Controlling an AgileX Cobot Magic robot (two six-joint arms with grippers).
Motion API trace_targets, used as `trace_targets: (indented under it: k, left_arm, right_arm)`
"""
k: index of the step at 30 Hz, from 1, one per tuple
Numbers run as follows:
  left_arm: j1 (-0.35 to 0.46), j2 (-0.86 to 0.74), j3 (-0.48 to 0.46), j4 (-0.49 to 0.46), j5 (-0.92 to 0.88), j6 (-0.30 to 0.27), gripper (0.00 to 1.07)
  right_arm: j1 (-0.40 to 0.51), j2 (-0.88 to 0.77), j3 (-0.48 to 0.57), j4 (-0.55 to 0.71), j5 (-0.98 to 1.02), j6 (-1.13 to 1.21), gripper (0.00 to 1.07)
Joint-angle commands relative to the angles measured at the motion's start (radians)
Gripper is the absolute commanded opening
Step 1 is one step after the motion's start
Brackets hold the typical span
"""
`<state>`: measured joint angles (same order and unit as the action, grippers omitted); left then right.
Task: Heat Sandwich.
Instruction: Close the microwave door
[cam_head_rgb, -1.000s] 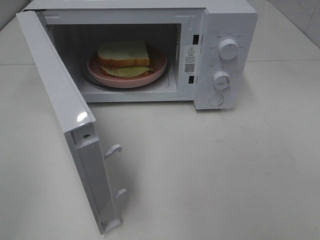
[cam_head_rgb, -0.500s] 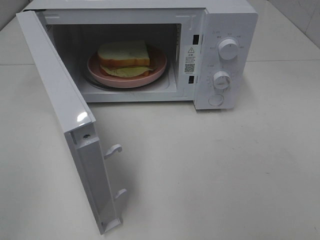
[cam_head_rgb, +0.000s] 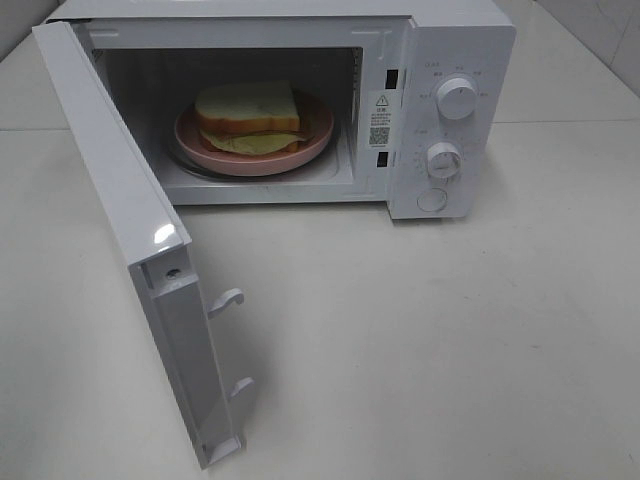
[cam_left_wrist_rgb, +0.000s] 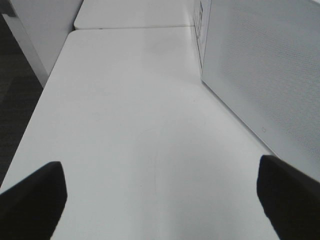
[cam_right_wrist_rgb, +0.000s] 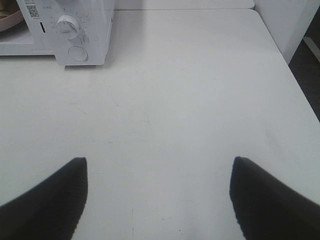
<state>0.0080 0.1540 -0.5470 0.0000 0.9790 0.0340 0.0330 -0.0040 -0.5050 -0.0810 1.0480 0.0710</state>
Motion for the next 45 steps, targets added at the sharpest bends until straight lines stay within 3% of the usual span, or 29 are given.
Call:
trace_targets:
  k: [1,4,5,7,9,12,13,14,28,31,35,39,45]
  left_arm:
    - [0.000,0.097,-0.006,0.000,-0.070,0.001,0.77]
    - [0.000,0.138,-0.006,0.000,-0.094,0.001,0.66]
    - [0.000,0.183,-0.006,0.000,-0.121,0.001,0.55]
    - [0.000,0.223,-0.006,0.000,-0.150,0.001,0.43]
    - [0.000,0.246,-0.006,0.000,-0.166,0.001,0.39]
    - [0.000,0.338,-0.005,0.000,-0.227,0.001,0.14]
    - [0.000,0.338,-0.005,0.000,-0.227,0.001,0.14]
    - [0.000,0.382,-0.005,0.000,-0.260,0.001,0.01]
    - [0.000,0.655,0.006,0.000,-0.688,0.035,0.00]
    - [0.000,0.691,0.035,0.000,-0.780,0.035,0.00]
    - [0.000,0.775,0.155,0.000,-1.062,0.034,0.00]
    - [0.000,0.815,0.199,0.000,-1.187,0.033,0.00]
    - [0.000,0.926,0.284,0.031,-1.488,-0.009,0.00]
  right_arm:
    - [-0.007,-0.025,0.001,0.000,-0.008,-0.016,0.76]
    - [-0.007,-0.025,0.001,0.000,-0.008,-0.016,0.76]
    - [-0.007,-0.025,0.001,0.000,-0.008,-0.016,0.76]
    - [-0.007,-0.025,0.001,0.000,-0.008,-0.016,0.76]
    - [-0.007,-0.025,0.001,0.000,-0.008,-0.016,0.76]
    - [-0.007,-0.025,0.001,0.000,-0.008,-0.016,0.76]
    - [-0.007,-0.025,0.001,0.000,-0.008,-0.016,0.76]
    - [-0.007,-0.025,0.001,0.000,-0.008,-0.016,0.76]
    - [-0.007,-0.025,0.001,0.000,-0.008,-0.015,0.76]
    - [-0.007,-0.025,0.001,0.000,-0.008,-0.015,0.76]
    - [-0.007,-0.025,0.001,0.000,-0.008,-0.015,0.76]
    - [-0.007,-0.025,0.001,0.000,-0.008,-0.015,0.76]
    - [-0.007,-0.025,0.001,0.000,-0.008,-0.015,0.76]
